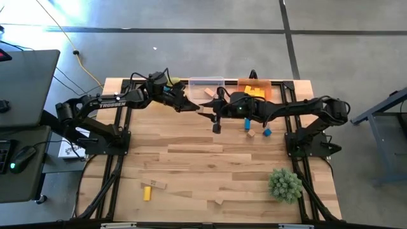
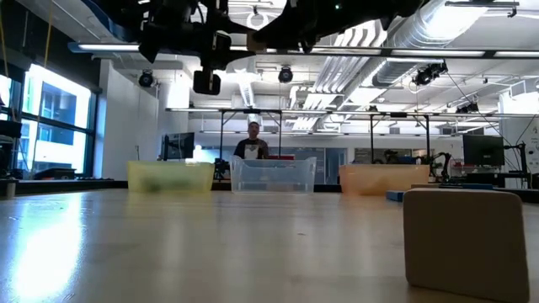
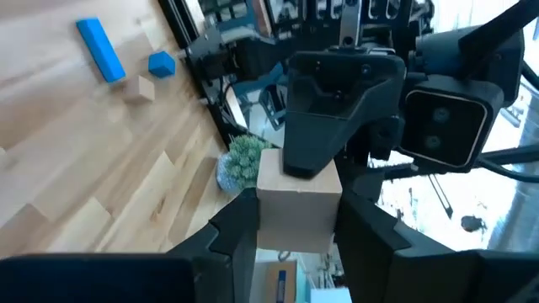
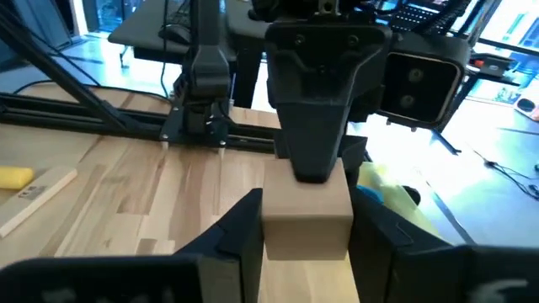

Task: Sort & place blocks by color
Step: Put the light brown block into the transparent bin, then put the blue block into the yellow bin

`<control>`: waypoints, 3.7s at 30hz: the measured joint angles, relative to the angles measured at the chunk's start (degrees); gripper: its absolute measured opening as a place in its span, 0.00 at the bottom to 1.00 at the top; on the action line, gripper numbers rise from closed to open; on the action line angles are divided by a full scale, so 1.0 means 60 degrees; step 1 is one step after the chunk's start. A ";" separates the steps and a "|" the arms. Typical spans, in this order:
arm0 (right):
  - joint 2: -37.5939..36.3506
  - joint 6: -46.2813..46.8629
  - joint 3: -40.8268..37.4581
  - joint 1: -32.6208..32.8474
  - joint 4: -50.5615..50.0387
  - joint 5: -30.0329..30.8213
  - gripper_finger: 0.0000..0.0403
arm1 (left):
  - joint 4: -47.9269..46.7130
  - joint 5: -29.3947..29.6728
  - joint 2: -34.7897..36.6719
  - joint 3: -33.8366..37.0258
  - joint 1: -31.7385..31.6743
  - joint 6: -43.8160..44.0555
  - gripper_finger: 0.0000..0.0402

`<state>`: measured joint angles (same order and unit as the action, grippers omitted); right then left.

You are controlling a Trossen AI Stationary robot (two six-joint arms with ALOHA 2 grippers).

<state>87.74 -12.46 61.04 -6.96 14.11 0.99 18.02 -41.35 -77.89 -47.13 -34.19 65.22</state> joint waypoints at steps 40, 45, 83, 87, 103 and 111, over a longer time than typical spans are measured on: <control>0.2571 0.0114 0.1951 -0.4588 -0.2633 -0.2310 0.27 | -0.0047 0.3557 0.0000 0.0000 -0.1240 -0.3773 0.51; 0.3797 -0.0182 0.3775 -0.4764 -0.4987 -0.2359 0.27 | -0.0449 0.4035 0.0000 0.0000 -0.1298 -0.4350 0.51; 0.5724 -0.0362 0.5428 -0.5005 -0.7471 -0.1700 0.45 | -0.6239 0.5659 0.0000 0.0000 -0.0019 -0.4912 0.51; 0.5501 -0.0161 0.5467 -0.5005 -0.7544 -0.1695 0.45 | -0.6432 0.5677 0.0000 0.0000 0.0034 -0.4948 0.51; 0.5293 0.1320 0.7592 -0.4316 -1.1828 -0.1998 0.46 | -0.6897 0.6256 0.0000 0.0000 -0.0131 -0.6845 0.51; 0.5297 0.2956 0.7792 -0.3237 -1.3321 -0.2709 0.46 | -0.7338 0.6300 0.0000 0.0000 -0.0769 -0.8300 0.51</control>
<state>119.52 5.27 107.79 -26.38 -65.81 -15.27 -26.01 -3.55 -77.89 -47.13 -38.80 15.42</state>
